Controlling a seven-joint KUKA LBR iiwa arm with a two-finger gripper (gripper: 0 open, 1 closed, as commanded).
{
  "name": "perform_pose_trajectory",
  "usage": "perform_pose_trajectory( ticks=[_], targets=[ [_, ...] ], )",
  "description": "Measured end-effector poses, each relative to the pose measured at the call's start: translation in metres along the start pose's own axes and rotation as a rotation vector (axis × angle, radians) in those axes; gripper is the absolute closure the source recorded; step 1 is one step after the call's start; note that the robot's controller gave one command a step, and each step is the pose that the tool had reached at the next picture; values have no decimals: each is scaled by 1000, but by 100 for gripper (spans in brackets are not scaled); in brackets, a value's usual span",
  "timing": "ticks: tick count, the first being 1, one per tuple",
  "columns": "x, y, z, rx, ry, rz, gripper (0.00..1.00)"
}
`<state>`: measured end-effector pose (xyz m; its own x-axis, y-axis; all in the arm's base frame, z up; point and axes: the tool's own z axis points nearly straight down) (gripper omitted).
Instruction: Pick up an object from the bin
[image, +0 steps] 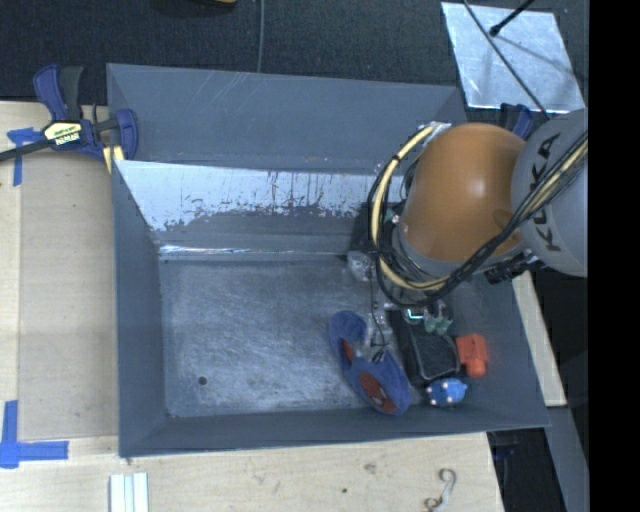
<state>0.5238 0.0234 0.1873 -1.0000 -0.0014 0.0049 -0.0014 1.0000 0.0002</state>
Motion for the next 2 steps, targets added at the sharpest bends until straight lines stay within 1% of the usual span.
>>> perform_pose_trajectory(
  ticks=[1, 2],
  targets=[
    [18, -20, 90, 0, -2, -179, 0],
    [3, -101, 116, -13, -7, 29, 0]
  ],
)
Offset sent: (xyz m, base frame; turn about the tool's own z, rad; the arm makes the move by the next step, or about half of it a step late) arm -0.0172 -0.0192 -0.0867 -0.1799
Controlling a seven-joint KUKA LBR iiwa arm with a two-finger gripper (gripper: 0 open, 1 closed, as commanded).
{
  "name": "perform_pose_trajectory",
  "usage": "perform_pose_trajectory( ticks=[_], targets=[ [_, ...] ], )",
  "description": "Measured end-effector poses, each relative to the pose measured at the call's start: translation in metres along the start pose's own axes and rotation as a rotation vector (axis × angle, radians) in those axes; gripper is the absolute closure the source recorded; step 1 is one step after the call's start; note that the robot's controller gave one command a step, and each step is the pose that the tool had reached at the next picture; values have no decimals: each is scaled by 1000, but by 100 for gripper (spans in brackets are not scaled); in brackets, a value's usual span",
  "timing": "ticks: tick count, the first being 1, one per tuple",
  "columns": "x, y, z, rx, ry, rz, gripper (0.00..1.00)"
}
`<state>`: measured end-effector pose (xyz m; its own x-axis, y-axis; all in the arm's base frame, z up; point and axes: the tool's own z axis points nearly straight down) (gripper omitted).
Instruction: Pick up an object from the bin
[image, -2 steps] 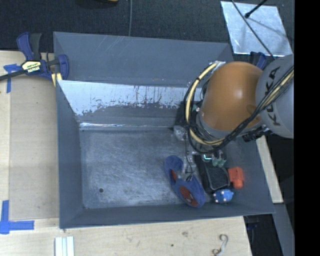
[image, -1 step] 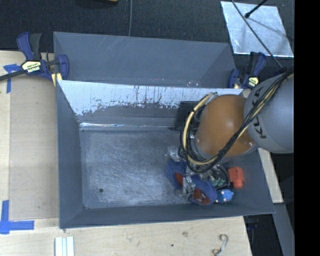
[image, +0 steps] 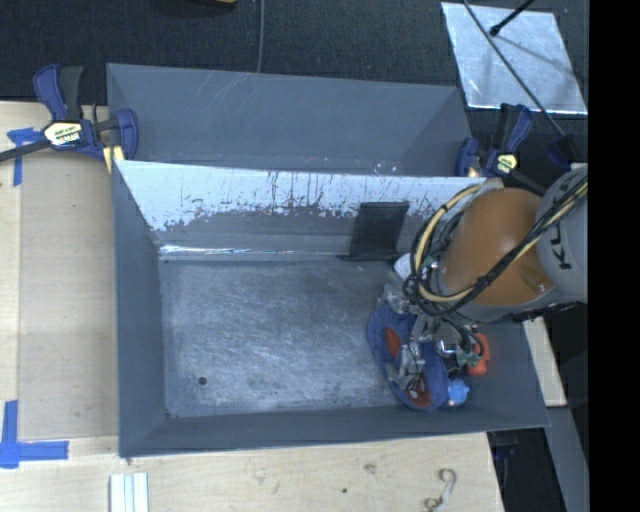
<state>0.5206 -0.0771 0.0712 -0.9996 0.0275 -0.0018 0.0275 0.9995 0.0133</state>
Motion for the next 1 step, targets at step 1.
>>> perform_pose_trajectory(
  ticks=[1],
  targets=[
    [0, 2, -1, -1, 0, -5, 100]
  ],
)
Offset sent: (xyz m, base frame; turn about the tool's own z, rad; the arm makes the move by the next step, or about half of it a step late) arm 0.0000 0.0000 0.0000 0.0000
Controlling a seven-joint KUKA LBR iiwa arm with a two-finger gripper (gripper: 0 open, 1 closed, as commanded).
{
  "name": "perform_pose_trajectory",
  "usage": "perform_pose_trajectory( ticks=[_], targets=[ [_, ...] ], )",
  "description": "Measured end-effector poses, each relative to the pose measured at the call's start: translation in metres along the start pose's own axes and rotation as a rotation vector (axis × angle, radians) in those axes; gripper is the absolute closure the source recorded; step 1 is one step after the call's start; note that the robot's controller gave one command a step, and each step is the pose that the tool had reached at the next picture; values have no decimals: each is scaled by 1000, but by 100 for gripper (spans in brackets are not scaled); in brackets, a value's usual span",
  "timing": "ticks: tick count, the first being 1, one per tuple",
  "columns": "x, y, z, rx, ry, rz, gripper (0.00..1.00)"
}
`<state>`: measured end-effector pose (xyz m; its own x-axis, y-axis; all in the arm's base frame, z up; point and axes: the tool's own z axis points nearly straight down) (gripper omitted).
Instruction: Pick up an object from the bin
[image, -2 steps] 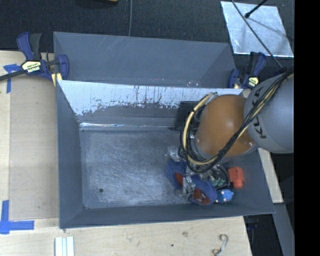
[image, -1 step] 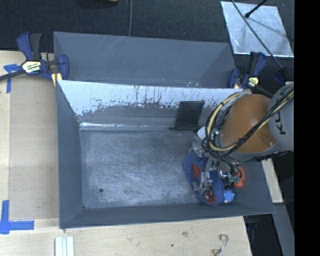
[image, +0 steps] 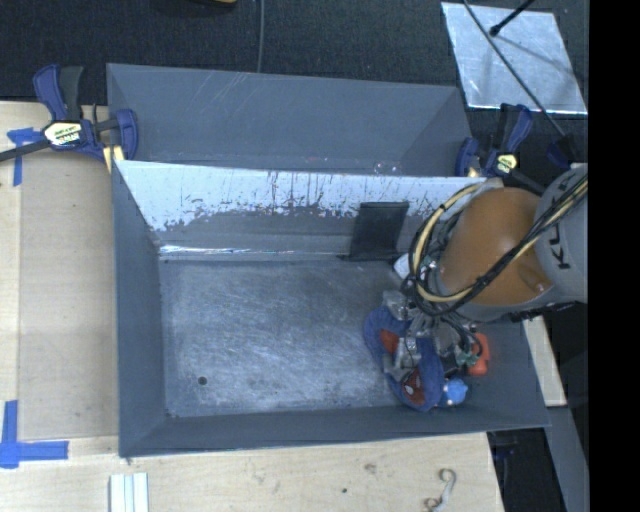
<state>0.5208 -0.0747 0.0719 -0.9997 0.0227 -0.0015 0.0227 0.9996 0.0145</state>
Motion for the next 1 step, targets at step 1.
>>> perform_pose_trajectory(
  ticks=[1],
  targets=[
    [-34, -9, -71, 12, -6, 19, 100]
  ],
)
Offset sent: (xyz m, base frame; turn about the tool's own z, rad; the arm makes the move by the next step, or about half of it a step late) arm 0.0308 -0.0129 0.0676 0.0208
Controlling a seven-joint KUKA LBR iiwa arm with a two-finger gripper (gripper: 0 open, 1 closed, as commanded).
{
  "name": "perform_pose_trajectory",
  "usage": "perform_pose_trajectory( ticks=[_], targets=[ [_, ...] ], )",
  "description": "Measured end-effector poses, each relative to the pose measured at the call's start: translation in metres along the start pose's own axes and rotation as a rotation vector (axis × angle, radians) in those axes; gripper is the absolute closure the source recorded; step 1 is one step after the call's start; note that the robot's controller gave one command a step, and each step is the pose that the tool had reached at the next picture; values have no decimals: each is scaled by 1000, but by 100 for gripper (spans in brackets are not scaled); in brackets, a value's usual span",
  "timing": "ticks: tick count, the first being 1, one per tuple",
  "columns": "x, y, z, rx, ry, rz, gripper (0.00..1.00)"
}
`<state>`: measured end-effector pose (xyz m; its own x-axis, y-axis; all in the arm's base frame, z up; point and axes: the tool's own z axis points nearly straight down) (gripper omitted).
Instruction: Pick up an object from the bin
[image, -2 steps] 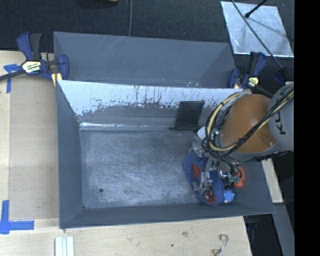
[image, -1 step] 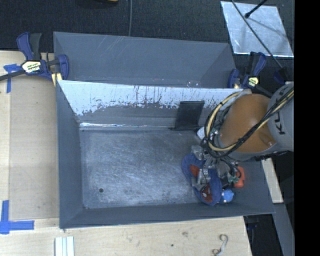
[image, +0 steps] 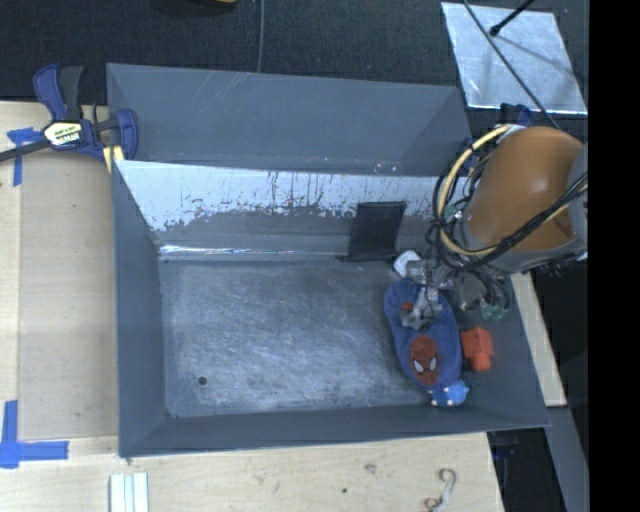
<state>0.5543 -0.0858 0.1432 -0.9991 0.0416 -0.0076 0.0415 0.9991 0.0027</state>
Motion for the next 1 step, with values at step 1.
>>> perform_pose_trajectory(
  ticks=[1],
  targets=[
    [-14, -4, -105, 5, -6, -61, 100]
  ],
)
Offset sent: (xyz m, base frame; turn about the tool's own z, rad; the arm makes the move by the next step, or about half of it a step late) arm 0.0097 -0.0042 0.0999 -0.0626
